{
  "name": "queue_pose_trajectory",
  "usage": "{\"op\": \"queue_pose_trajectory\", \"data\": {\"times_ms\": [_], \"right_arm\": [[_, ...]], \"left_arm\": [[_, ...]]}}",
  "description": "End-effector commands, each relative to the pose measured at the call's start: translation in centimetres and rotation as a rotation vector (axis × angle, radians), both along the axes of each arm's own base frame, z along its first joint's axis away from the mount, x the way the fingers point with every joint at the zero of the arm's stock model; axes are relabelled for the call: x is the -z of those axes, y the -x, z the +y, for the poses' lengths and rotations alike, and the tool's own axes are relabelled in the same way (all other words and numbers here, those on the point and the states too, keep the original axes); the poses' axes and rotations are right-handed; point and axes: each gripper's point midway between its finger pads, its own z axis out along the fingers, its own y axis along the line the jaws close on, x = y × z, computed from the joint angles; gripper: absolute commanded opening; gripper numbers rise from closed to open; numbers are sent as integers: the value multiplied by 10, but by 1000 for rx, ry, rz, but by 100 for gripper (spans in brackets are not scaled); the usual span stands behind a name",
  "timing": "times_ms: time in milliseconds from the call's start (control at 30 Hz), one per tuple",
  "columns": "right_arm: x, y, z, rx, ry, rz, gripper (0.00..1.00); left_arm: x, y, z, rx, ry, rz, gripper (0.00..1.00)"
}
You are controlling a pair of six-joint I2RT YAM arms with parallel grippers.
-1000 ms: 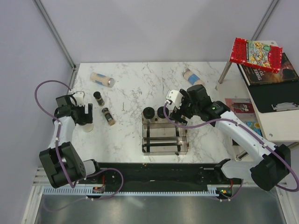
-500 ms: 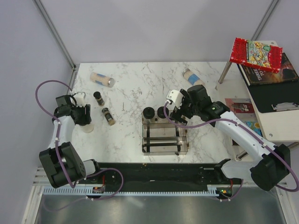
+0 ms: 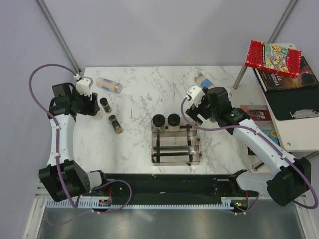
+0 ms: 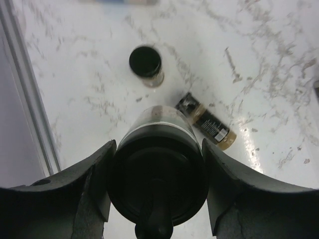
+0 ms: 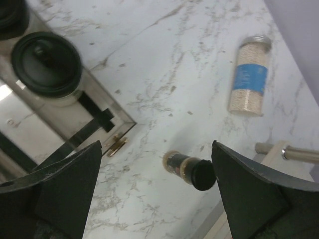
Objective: Organize the condiment bottles
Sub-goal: Pick up the bottle from the center of the board, then place the bottle in the storage box.
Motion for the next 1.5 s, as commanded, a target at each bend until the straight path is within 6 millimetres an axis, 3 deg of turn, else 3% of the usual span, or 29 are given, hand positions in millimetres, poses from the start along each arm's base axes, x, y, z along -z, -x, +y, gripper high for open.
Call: {"op": "queue_pose_trajectory", "data": {"times_ms": [0, 33, 67, 100, 133, 200, 233, 267, 333, 367, 400, 467, 533, 567, 733, 833, 1000, 1200, 1467], "right_arm": [[-43, -33, -37, 256, -83, -178, 98], [-46, -36, -44, 292, -89, -196, 98], [-51, -40, -50, 325, -104, -218, 98], [-54, -43, -63, 386, -91, -242, 98], [-57, -45, -69, 415, -90, -261, 98], [-66, -49, -89, 510, -85, -324, 98], [-69, -50, -96, 541, -85, -344, 98], [-74, -52, -107, 588, -90, -374, 98], [-79, -52, -127, 682, -84, -410, 98], [-80, -53, -136, 717, -86, -426, 98], [-81, -53, -141, 741, -88, -431, 98], [-83, -53, -158, 812, -86, -455, 98], [-84, -52, -167, 853, -92, -460, 98], [-90, -52, -172, 884, -109, -493, 98], [-103, -46, -191, 963, -162, -559, 98], [-108, -42, -198, 992, -197, -589, 98], [-113, -38, -205, 1008, -240, -616, 98], [-113, -37, -211, 1021, -235, -619, 98], [-111, -38, -207, 991, -249, -606, 98]], "left_arm": [[-77, -9, -55, 239, -42, -198, 2], [-82, -7, -84, 329, -41, -209, 2], [-91, -7, -100, 379, -48, -222, 2], [-93, -5, -119, 441, -53, -229, 2], [-95, 1, -154, 544, -51, -233, 2], [-98, 4, -188, 651, -47, -227, 2], [-98, 13, -217, 743, -29, -224, 2], [-109, 16, -231, 788, -22, -246, 2], [-104, 25, -267, 905, 22, -217, 2], [-113, 25, -278, 940, 33, -237, 2], [-108, 24, -290, 973, 50, -218, 2], [-120, 32, -315, 1059, 90, -242, 2], [-120, 37, -337, 1123, 127, -232, 2], [-132, 37, -344, 1140, 141, -260, 2], [-149, 39, -386, 1226, 199, -324, 2], [-149, 46, -406, 1274, 211, -328, 2], [-109, 46, -442, 1314, 153, -276, 2], [-49, 21, -472, 1284, 27, -224, 2], [-19, -17, -488, 1191, -62, -256, 2]]}}
